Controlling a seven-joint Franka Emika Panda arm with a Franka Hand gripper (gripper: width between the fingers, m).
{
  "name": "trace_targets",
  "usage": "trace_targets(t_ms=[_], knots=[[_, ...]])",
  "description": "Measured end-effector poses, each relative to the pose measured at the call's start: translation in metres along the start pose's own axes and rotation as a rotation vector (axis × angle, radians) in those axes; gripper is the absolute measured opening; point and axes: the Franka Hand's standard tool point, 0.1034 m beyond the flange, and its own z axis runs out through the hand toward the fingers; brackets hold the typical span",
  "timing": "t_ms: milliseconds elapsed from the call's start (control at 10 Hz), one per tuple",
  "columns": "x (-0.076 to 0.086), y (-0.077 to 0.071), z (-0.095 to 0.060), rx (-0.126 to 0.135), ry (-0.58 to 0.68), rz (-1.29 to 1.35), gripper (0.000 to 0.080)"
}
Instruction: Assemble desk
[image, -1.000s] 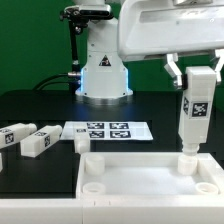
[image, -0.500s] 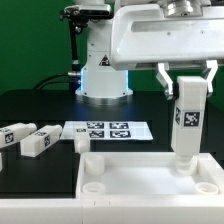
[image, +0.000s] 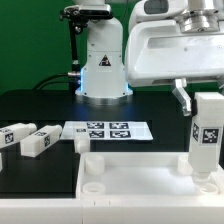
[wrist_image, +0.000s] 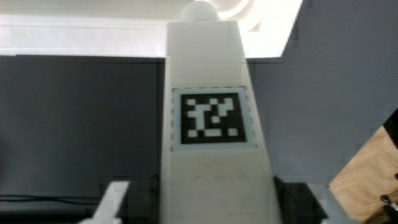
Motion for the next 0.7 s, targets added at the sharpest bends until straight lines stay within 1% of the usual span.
trace_targets(t_ms=[300,700], knots=[[-0.0035,-0.0079,0.0011,0.007,-0.007,-0.01,0.0285],[-0.0095,-0.0106,0.0054,0.008,-0.017,-0.015,0.0285]])
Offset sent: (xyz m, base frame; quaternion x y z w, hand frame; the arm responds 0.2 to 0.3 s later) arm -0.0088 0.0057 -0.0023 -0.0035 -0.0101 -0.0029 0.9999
